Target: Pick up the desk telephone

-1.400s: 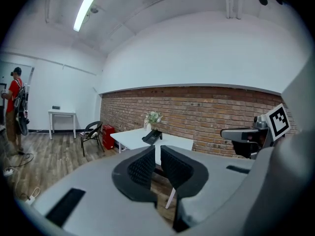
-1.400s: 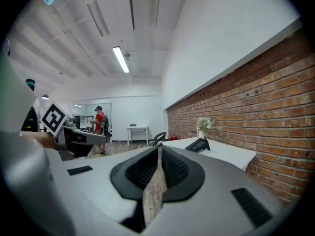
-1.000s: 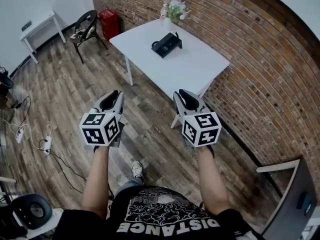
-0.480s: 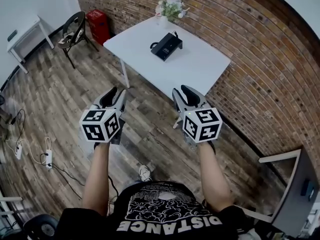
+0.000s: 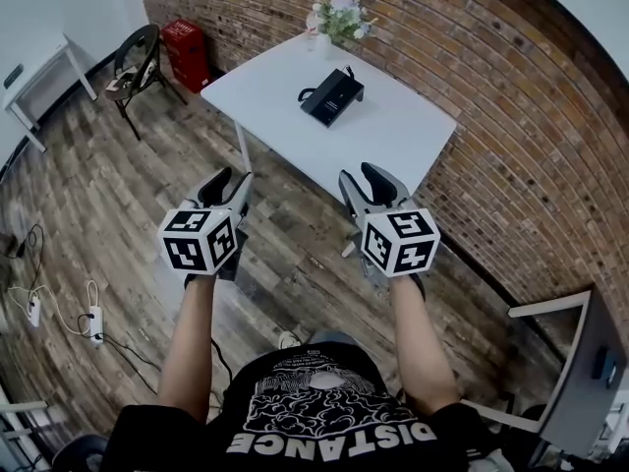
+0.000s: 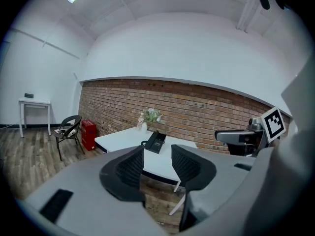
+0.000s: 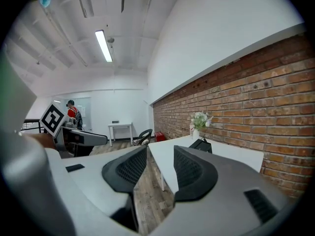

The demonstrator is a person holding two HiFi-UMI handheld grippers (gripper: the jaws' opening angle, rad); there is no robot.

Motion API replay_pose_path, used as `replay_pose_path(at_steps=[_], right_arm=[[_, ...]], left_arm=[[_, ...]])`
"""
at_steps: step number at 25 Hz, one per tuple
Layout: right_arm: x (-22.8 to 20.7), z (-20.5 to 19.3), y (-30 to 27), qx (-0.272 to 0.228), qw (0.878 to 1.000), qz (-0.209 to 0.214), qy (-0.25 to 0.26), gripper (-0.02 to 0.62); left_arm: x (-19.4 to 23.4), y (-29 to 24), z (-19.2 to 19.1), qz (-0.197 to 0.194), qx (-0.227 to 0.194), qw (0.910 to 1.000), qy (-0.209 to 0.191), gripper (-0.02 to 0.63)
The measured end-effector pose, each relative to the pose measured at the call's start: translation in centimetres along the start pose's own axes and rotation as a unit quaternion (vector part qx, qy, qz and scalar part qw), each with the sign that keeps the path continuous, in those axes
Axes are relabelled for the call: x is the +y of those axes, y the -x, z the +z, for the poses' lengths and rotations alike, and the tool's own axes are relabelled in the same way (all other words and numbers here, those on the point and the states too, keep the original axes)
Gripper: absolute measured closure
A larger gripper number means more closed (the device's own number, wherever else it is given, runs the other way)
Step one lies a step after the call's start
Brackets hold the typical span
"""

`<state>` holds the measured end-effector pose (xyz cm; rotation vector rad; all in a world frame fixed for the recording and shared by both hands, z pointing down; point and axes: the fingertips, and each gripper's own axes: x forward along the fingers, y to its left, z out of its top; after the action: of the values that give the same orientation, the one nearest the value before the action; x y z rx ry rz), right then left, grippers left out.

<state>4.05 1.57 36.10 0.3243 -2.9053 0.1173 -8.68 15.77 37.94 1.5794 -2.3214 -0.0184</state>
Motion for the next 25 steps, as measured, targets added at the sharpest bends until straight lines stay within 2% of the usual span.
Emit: replay_pose_path(at_steps=[11, 25], right_arm=[[-2.9, -0.5, -4.6, 0.003, 1.000, -0.010, -0.010, 0.416], [-11.9, 0.4, -15.7, 0.013, 0.999, -0.018, -0.038, 0.368]], left_arm=[[2.6, -4.9, 0.1, 0.000, 0.008, 1.0000, 0.005, 0.411], [6.3, -19.0, 3.6, -0.011, 0.026, 0.9996, 0.000, 0.351]])
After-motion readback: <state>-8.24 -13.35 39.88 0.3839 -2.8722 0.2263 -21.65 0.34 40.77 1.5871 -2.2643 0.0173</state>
